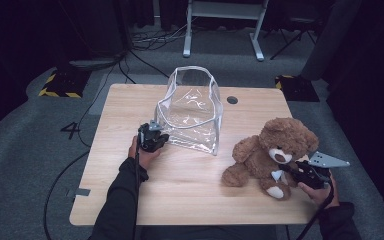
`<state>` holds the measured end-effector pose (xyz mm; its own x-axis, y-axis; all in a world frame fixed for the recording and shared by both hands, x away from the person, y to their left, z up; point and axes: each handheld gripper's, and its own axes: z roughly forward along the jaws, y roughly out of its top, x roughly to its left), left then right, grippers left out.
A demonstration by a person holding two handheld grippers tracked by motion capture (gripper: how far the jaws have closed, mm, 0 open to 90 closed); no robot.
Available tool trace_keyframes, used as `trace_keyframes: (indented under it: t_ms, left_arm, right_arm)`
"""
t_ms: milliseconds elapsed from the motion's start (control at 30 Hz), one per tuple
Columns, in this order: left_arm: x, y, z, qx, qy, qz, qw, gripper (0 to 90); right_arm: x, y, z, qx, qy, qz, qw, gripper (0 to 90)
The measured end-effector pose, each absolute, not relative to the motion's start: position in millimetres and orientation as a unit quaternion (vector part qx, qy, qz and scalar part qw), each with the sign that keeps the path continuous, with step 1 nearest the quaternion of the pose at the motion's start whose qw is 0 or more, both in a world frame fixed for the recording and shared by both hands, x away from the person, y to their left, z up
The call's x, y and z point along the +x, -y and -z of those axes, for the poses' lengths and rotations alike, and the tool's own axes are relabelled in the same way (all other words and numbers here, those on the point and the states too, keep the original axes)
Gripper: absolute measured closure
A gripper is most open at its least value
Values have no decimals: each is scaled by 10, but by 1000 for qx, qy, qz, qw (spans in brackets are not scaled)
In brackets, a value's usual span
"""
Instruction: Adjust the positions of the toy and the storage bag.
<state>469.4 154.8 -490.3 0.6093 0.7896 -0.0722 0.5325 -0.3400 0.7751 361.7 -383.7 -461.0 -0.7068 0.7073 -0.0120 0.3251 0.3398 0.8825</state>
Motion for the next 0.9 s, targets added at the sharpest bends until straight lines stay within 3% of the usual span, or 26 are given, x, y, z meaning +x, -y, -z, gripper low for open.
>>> trace_keyframes:
  t_ms: [167,267,433,567,667,767,900]
  left_arm:
    - [4656,-1666,4860,797,-418,-192,390,644]
    - [4661,-1684,4860,781,-441,-204,393,455]
    - [4672,-1743,4857,771,-456,-216,388,272]
    - [4738,-1705,4908,777,-452,-233,371,245]
    - [4767,-1683,4940,778,-453,-232,370,283]
    - [4904,-1697,4993,784,-470,-178,364,262]
    - [4923,-1691,5005,783,-466,-176,373,286]
  right_arm:
    - [3621,3845,4615,326,-792,-475,201,717]
    - [3617,3841,4611,326,-793,-473,203,716]
    - [3617,3841,4612,325,-793,-474,201,716]
    - [3620,3847,4616,324,-793,-476,198,715]
    - [3617,3850,4616,324,-794,-475,198,716]
    - [3621,3861,4623,323,-793,-478,195,714]
    - [3623,3869,4627,322,-794,-478,194,714]
